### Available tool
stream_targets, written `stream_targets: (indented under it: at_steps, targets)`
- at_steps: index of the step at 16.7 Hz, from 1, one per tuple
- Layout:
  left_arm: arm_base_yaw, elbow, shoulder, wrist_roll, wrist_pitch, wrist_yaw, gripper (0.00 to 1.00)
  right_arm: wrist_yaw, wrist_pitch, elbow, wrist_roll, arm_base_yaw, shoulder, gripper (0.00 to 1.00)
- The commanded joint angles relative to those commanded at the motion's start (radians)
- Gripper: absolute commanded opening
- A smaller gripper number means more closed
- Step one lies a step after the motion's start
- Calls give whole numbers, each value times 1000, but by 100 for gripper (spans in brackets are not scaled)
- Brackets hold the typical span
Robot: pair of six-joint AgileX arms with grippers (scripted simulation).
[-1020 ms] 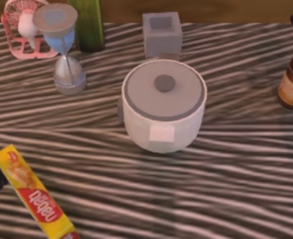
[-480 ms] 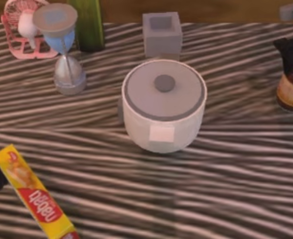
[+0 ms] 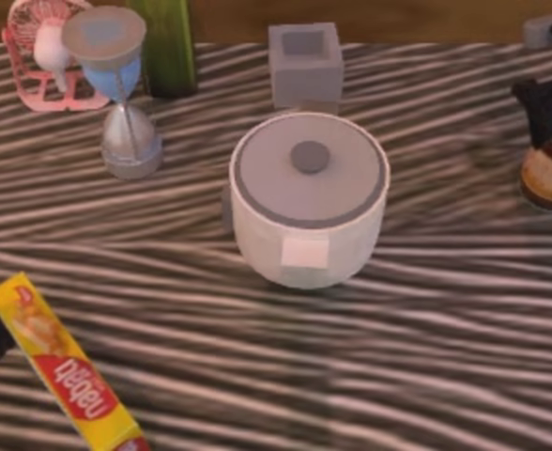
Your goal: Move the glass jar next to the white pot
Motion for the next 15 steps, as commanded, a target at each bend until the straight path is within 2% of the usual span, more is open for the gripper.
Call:
stream_targets:
  at_steps: [4, 9, 15]
  targets:
    - [0, 0, 0, 0, 0, 0, 100, 0, 130, -153, -1, -1, -16, 100]
    - [0, 0, 0, 0, 0, 0, 100, 0, 151, -174, -1, -1, -18, 100]
    - [0, 0, 0, 0, 0, 0, 100, 0, 151, -174, -1, -1, -18, 55]
